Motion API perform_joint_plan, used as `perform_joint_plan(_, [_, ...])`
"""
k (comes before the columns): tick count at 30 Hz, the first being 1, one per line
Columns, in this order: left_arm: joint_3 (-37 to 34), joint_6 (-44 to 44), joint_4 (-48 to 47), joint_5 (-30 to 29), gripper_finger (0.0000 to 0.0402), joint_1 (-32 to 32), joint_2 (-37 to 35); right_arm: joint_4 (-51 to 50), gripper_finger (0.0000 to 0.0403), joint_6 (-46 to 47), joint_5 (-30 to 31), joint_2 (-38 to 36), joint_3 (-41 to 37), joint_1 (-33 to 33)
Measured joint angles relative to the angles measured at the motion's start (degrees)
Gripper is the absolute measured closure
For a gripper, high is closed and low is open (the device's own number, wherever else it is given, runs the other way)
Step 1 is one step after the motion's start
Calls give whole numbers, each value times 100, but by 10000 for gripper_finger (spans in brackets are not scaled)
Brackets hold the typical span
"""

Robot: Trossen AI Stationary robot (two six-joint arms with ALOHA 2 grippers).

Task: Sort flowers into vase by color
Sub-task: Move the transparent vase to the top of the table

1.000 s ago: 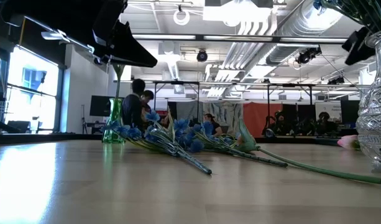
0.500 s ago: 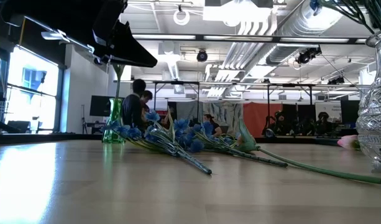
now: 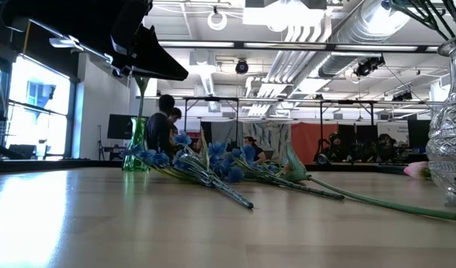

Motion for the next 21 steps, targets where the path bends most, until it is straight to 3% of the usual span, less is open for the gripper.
perform_joint_plan(8, [0,0,2,-2,335,0,0,950,65,-467,1315,777,0,0])
perform_joint_plan(21, [-2,2,2,-2,335,0,0,2324,135,-1209,1715,1551,0,-18])
